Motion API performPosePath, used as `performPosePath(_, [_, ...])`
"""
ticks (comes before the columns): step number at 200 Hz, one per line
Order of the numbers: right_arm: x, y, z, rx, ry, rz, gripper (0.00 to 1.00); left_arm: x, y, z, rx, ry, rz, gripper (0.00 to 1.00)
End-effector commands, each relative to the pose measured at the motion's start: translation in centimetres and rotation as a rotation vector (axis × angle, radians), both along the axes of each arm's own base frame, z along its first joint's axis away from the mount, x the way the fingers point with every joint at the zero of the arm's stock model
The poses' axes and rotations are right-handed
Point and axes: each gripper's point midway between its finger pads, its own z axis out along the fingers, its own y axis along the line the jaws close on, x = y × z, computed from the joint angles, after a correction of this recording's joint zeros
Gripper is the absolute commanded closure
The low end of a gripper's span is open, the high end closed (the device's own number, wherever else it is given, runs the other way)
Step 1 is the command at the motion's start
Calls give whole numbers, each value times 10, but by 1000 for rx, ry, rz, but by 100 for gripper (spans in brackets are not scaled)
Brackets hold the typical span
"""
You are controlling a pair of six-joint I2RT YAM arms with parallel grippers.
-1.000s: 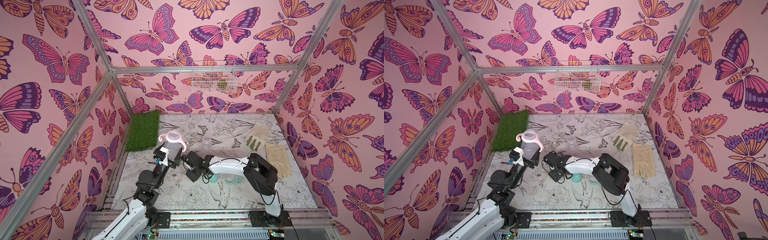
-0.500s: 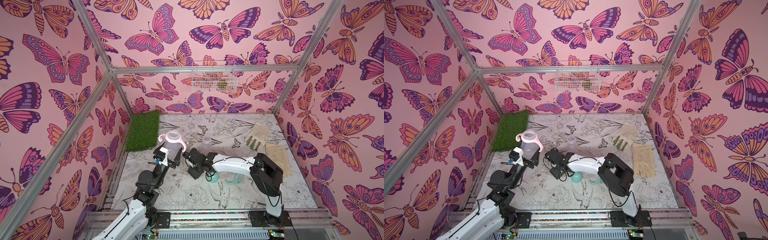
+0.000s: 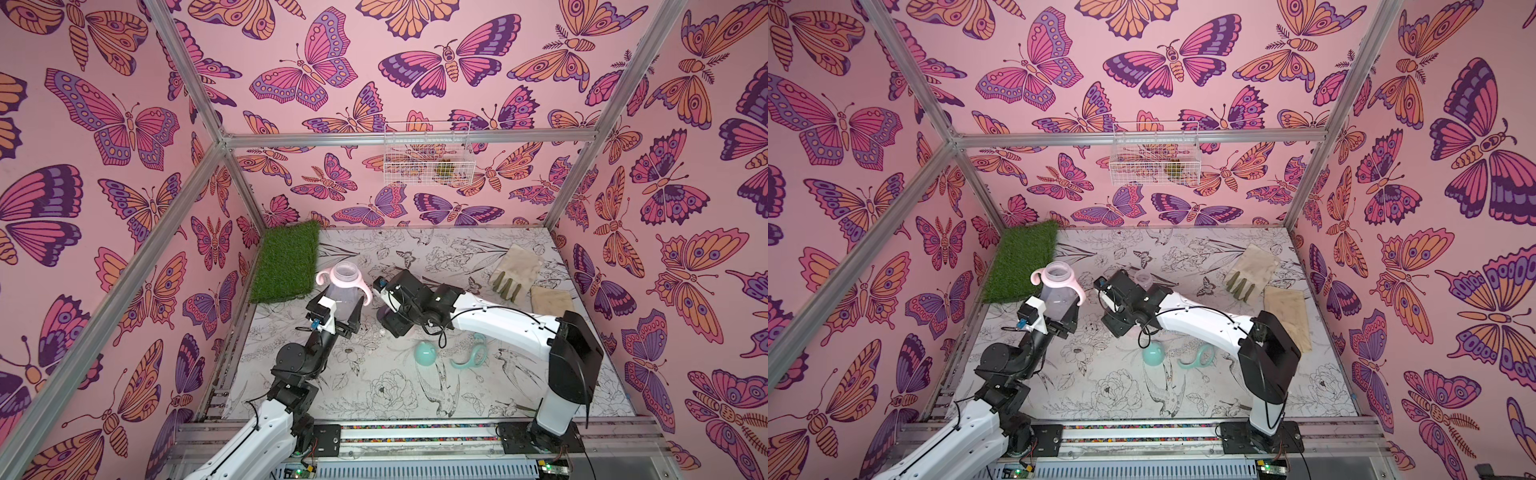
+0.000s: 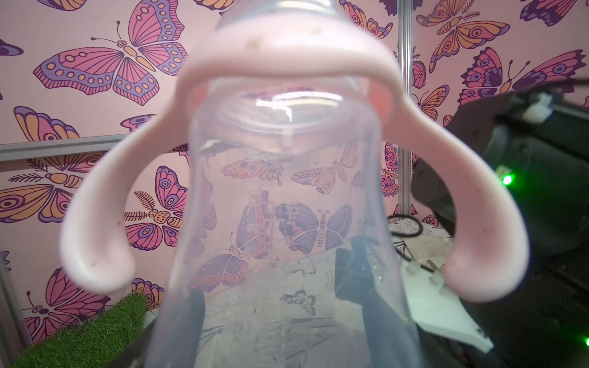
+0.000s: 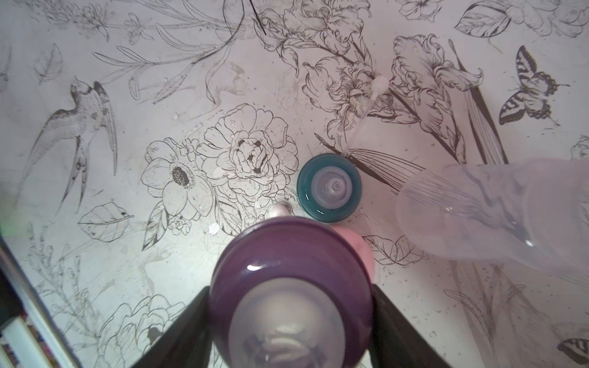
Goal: Assemble the baby bottles
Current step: Pick up the nipple from the center of the board.
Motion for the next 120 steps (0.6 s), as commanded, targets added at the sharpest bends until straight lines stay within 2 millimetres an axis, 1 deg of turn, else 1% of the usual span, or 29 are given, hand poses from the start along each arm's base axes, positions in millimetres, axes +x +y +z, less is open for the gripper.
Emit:
performPosePath(1, [-5,-8,42,48,-34,35,51,-6,5,11,-26,-65,6,100])
performPosePath(27, [-15,-17,76,98,-67,62,51,-8,2,8,-23,-71,-16,100])
performPosePath(34, [-16,-19,78,95,-67,67,51,-8,0,7,-22,-70,-24,100])
performPosePath(35, [-17,-21,86,109,-78,69,51,-8,0,7,-22,-72,-25,100])
performPosePath(37, [-19,-23,92,120,-87,72,51,-8,0,7,-22,-73,-27,100])
performPosePath(43, [-21,-27,101,130,-99,74,52,-9,-2,6,-20,-76,-35,100])
performPosePath(84, [-23,-55,143,134,-184,61,52,-13,-12,0,-8,-92,-99,100])
performPosePath(120, [-23,-68,180,132,-263,77,52,-14,-23,-10,1,-77,-163,100])
